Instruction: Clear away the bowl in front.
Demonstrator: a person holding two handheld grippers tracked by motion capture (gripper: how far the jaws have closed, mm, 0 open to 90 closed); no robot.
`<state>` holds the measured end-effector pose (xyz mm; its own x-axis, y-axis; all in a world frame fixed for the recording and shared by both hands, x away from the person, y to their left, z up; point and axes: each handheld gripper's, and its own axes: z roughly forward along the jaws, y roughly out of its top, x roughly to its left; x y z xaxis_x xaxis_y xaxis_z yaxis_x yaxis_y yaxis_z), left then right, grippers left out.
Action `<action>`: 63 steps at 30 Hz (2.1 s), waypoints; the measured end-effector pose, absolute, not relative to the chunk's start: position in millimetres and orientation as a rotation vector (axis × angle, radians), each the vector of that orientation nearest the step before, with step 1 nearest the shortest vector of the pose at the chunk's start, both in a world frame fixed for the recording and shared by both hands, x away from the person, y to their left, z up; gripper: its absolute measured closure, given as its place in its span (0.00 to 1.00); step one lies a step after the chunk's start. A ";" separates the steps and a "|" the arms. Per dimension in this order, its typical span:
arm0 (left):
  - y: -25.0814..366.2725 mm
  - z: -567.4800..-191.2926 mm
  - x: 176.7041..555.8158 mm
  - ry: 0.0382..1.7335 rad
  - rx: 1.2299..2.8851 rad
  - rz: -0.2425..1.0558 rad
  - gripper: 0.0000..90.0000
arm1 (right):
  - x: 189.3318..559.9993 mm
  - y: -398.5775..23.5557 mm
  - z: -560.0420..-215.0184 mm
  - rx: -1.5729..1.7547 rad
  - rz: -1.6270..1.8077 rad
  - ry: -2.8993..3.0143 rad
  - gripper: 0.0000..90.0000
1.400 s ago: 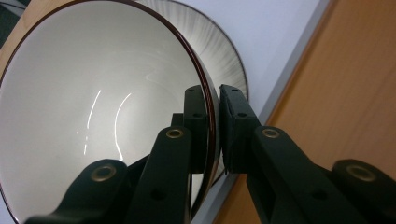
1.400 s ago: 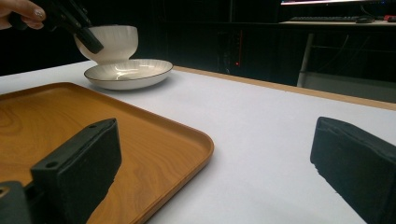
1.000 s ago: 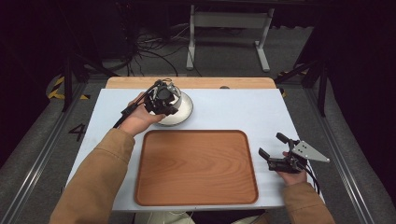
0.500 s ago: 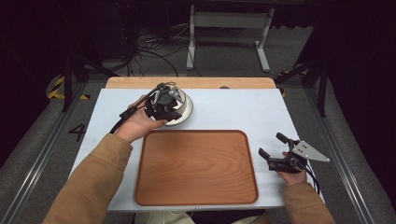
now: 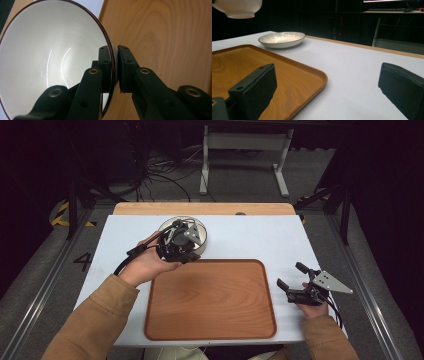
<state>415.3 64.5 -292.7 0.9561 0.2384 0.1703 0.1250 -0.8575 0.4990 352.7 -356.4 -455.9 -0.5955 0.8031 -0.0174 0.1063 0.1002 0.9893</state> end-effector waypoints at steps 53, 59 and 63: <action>14.1 -342.9 361.8 -0.074 2.753 0.119 0.92 | 352.7 -356.6 -455.9 0.892 1.550 1.802 0.03; 9.9 -353.8 363.8 -0.068 2.766 0.088 0.92 | 352.8 -356.7 -455.9 0.893 1.551 1.802 0.03; 7.0 -359.7 365.5 -0.074 2.777 0.069 0.92 | 352.8 -356.7 -455.9 0.893 1.553 1.802 0.03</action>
